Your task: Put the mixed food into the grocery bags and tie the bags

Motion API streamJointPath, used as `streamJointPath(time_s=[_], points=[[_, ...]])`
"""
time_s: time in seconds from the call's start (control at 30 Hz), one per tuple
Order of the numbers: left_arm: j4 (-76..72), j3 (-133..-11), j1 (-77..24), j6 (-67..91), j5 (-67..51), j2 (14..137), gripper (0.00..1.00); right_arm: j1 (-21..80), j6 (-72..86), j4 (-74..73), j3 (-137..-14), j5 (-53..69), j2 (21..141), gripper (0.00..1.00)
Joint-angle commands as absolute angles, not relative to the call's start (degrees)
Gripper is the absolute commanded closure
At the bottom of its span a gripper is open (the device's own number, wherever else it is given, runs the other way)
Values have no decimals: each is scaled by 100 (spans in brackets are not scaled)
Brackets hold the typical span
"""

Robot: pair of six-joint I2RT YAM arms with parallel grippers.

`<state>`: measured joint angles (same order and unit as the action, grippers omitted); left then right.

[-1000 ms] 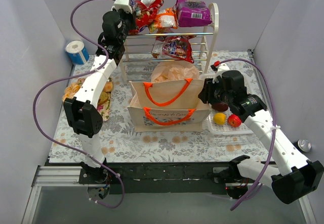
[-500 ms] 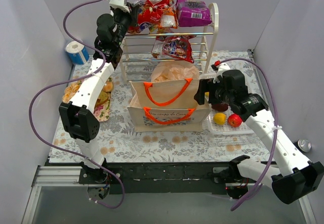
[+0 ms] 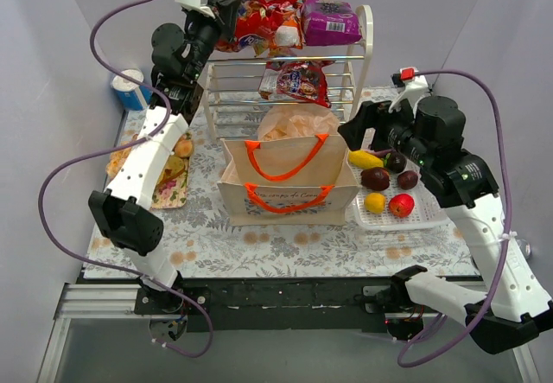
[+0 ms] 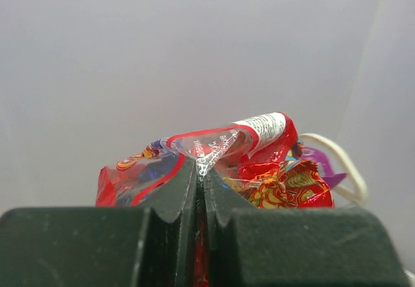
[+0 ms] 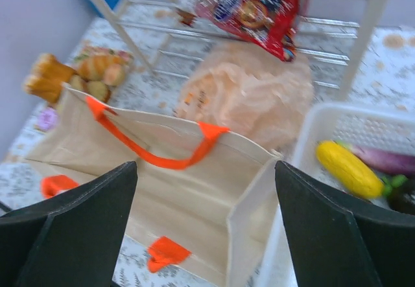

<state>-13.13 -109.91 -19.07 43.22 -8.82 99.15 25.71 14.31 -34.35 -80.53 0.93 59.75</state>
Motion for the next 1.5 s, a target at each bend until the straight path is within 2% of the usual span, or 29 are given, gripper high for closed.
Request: streamJointPath(time_s=[0.0,0.1,0.23,0.47,0.63,0.83,1.03,1.27,1.47], points=[[-2311,-10577,-2267,4535,-1151,8326,100,2575,2247,-2340,-8280,1246,5810,5],[-2521,-9987,-2583,4596,-1274,7798,100,2575,2977,-1189,-7903,2002,5705,5],[-2690,-8968,-3093,4650,-1564,7367,100,2584,4688,446,-7323,2592,5660,6],[-2804,-7912,-4269,4597,-1345,7119,100,2584,6878,3074,-5778,2628,5458,6],[-2734,-7726,-4798,4404,-941,7198,100,2602,7128,4173,-5151,2672,5230,5],[-2777,-7357,-4887,4614,-1107,7128,100,2601,6558,3903,-5062,2215,4808,2],[-2575,-7094,-4896,4825,-817,6970,100,2602,6425,4263,-5088,2531,4851,1],[-2321,-6979,-4913,4861,-1309,6996,100,2602,6600,4605,-4878,2400,4904,1],[-2347,-6855,-5018,4948,-2319,7189,100,2602,6337,4535,-4931,2338,5124,4]])
